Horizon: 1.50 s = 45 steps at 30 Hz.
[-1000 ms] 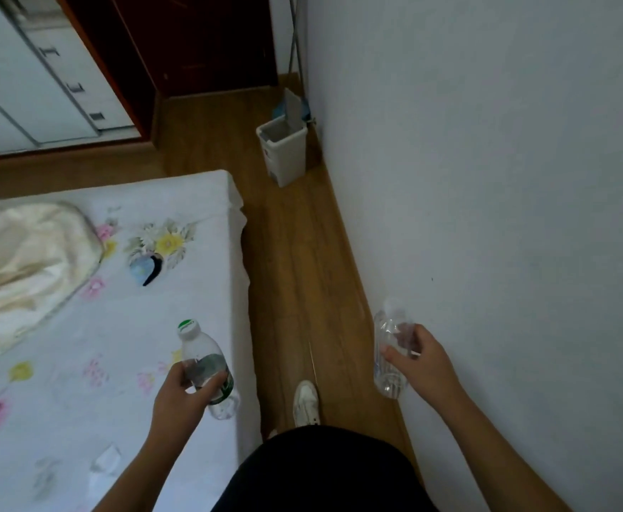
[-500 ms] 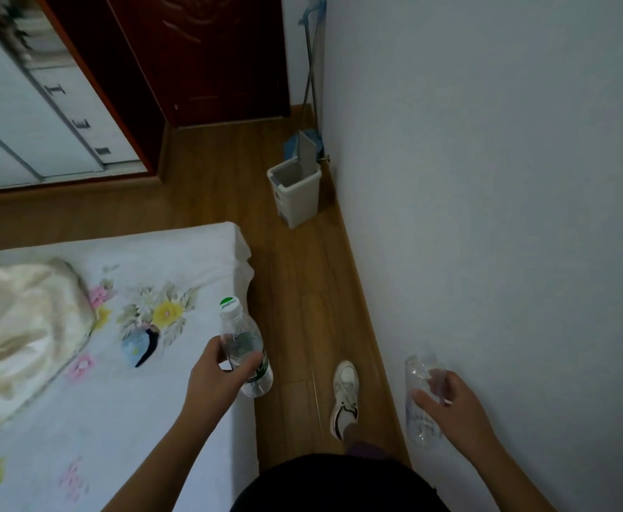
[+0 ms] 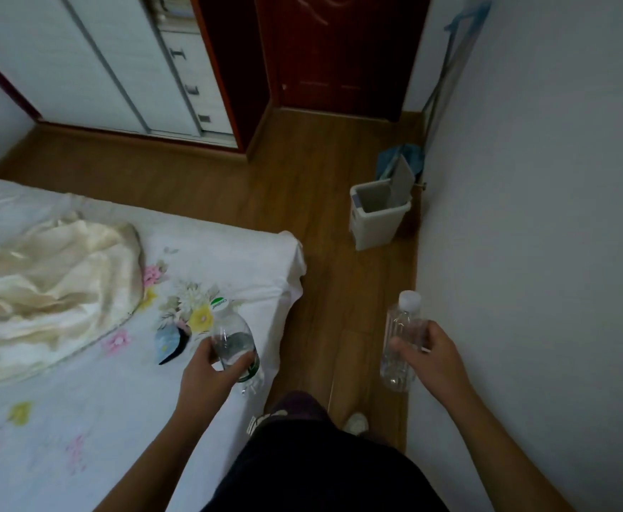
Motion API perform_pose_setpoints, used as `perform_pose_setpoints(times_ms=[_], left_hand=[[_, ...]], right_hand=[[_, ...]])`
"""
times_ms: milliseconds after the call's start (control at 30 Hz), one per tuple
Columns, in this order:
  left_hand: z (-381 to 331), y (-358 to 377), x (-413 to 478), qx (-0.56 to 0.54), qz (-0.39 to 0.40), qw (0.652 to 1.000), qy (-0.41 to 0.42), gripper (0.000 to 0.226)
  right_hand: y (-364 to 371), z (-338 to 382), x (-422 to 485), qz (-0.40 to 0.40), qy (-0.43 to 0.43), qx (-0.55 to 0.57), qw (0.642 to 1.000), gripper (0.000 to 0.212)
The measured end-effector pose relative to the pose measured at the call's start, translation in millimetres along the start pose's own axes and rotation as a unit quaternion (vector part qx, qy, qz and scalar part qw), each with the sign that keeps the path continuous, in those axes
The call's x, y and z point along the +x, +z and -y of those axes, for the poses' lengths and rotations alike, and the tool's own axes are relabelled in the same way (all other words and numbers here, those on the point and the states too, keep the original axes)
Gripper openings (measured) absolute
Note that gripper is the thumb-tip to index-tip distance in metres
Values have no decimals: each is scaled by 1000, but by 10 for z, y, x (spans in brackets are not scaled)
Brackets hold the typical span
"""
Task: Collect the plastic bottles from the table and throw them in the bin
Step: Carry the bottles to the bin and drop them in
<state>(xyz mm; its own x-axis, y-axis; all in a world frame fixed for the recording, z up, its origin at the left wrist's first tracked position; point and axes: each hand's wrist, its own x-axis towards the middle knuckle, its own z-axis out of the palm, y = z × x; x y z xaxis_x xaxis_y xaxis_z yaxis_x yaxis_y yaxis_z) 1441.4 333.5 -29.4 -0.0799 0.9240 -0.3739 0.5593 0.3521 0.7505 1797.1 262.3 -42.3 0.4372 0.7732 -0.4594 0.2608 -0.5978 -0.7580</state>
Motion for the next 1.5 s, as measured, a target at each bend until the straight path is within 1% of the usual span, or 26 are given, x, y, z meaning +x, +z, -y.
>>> perform_pose_setpoints(times_ms=[67, 167, 300, 400, 500, 600, 667, 700, 767, 800, 867, 967, 1133, 1233, 1333, 1467, 1500], left_hand=[[-62, 11, 224, -9, -16, 1000, -18, 43], [-183, 44, 658, -11, -27, 999, -29, 45], [-473, 102, 1415, -11, -28, 999, -32, 47], [-870, 164, 2016, 6, -12, 1000, -16, 49], [-1385, 266, 2579, 18, 13, 1000, 18, 54], [-1922, 406, 3061, 17, 54, 997, 53, 58], [-2228, 533, 3348, 14, 77, 994, 72, 61], [-2368, 602, 3486, 12, 88, 993, 78, 60], [-2598, 753, 3764, 4, 108, 991, 80, 53], [-2695, 838, 3912, 0, 117, 990, 79, 51], [-2866, 964, 4116, -1, 134, 988, 81, 55], [-3148, 1228, 4530, 8, 137, 988, 73, 63], [-3643, 1607, 5091, 8, 141, 989, 37, 59], [-3912, 1900, 5411, 22, 143, 988, 47, 56], [-4161, 2222, 5727, 39, 171, 984, 37, 59], [-4362, 2700, 6064, 82, 203, 975, 46, 59], [-4376, 2833, 6158, 92, 209, 972, 46, 59]], right_hand=[[26, 248, 351, 12, -18, -10, 1000, 61], [75, 584, 886, 18, -35, -11, 999, 58], [91, 968, 1536, 9, -25, -1, 1000, 57], [17, 1192, 1959, -7, -7, -2, 1000, 66], [-120, 1353, 2288, -36, 1, 18, 999, 83], [-274, 1458, 2550, -65, 23, 37, 997, 71], [-373, 1478, 2741, -81, 36, 48, 995, 78], [-413, 1487, 2846, -83, 46, 48, 994, 76], [-488, 1483, 3078, -82, 63, 47, 994, 56], [-524, 1478, 3225, -84, 66, 48, 993, 51], [-565, 1512, 3458, -86, 68, 46, 993, 52], [-660, 1610, 4051, -81, 80, 49, 992, 44], [-819, 1864, 5068, -51, 87, 48, 994, 41], [-894, 2047, 5623, -12, 90, 49, 995, 49], [-963, 2188, 6116, 18, 86, 55, 995, 55], [-935, 2169, 6662, 23, 96, 55, 994, 64], [-905, 2126, 6791, 18, 101, 55, 993, 63]])
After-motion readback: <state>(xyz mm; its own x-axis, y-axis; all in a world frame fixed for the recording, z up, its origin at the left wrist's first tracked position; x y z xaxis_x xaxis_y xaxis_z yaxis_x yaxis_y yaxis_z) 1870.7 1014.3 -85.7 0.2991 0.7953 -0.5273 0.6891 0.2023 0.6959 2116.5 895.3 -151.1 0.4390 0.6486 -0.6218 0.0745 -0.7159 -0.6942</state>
